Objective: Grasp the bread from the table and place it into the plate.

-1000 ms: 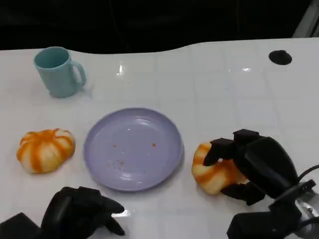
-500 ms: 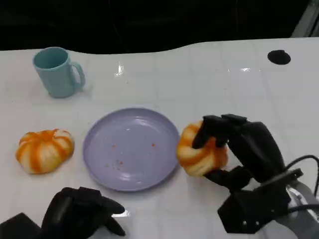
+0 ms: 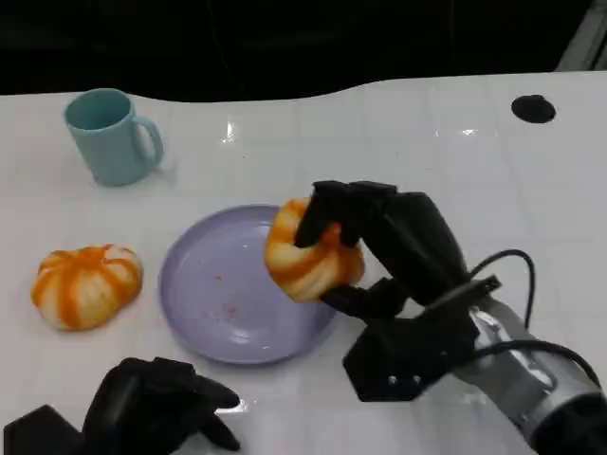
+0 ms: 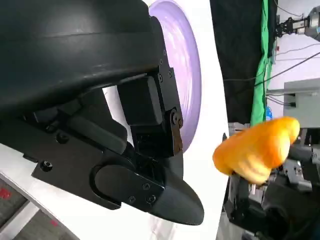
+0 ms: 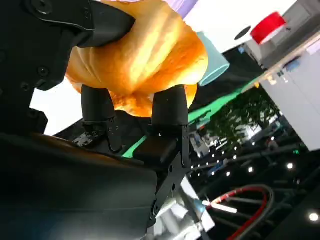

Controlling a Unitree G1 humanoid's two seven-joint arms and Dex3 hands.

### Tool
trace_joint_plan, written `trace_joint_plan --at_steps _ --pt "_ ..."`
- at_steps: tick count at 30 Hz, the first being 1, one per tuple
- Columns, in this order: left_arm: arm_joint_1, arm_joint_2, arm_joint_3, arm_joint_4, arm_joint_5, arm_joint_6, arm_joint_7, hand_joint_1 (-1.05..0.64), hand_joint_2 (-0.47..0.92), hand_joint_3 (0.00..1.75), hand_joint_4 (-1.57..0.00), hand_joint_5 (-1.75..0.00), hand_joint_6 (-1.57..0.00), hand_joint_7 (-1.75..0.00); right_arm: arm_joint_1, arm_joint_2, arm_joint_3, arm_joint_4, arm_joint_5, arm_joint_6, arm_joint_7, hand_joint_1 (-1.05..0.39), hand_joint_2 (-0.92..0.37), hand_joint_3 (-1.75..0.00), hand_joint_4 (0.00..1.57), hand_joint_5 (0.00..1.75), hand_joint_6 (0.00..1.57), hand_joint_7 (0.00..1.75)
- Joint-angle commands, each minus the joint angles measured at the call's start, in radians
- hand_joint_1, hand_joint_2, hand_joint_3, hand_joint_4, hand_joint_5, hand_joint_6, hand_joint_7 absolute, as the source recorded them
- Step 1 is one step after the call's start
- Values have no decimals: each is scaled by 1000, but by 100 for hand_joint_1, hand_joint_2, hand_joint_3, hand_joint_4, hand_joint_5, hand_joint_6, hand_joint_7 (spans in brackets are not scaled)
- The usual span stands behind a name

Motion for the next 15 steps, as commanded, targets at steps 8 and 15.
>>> trace_joint_plan --at_steps 8,15 --pt "-1 7 -5 17 7 -26 8 -105 88 0 -148 -70 -157 -24 -181 134 25 349 21 -37 -76 -9 -22 -148 92 175 79 156" --pt "0 5 -10 12 7 -26 14 -105 88 0 -148 -70 -157 -23 -228 133 56 388 5 65 49 -28 -58 -74 48 75 63 29"
